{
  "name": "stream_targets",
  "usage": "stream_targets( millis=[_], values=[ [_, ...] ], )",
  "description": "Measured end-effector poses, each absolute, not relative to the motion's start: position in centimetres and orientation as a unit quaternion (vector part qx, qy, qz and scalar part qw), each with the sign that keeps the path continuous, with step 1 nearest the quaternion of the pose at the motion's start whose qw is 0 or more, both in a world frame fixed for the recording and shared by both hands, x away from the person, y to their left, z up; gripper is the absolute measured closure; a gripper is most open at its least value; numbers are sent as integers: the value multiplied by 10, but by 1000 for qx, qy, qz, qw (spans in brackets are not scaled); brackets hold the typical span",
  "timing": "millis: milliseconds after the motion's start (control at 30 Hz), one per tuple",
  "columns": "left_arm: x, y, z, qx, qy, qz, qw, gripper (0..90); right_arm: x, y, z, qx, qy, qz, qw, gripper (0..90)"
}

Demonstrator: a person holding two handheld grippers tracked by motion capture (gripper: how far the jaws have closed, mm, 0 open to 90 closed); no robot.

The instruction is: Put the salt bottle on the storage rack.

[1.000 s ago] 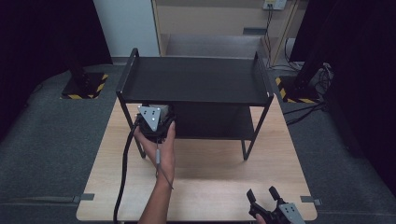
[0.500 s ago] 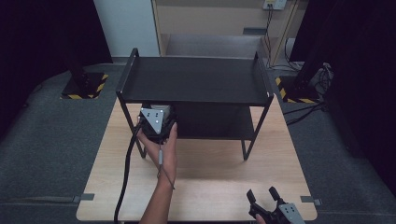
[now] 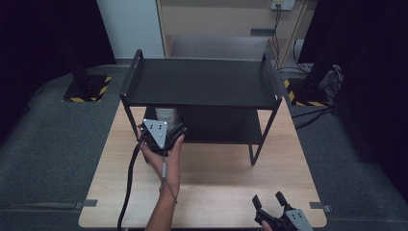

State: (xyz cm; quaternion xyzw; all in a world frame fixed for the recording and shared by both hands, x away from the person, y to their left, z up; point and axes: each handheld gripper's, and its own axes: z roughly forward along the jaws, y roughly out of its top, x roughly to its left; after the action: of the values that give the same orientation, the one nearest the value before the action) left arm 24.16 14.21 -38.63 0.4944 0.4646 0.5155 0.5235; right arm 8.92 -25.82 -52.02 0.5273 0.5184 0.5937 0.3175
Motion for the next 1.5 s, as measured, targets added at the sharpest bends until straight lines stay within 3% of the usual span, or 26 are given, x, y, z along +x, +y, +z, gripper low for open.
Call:
stream_targets(
  millis=[433, 867, 1500],
  values=[
    [200, 154, -397, 494, 446, 511, 544, 90, 85, -254, -517, 523, 519, 596, 321, 58],
    [164, 179, -416, 508, 447, 466, 569, 77, 83, -250, -516, 520, 521, 595, 322, 58],
    [121, 222, -453, 521, 464, 449, 558, 74, 79, -248, -513, 520, 520, 591, 331, 57]
  ],
)
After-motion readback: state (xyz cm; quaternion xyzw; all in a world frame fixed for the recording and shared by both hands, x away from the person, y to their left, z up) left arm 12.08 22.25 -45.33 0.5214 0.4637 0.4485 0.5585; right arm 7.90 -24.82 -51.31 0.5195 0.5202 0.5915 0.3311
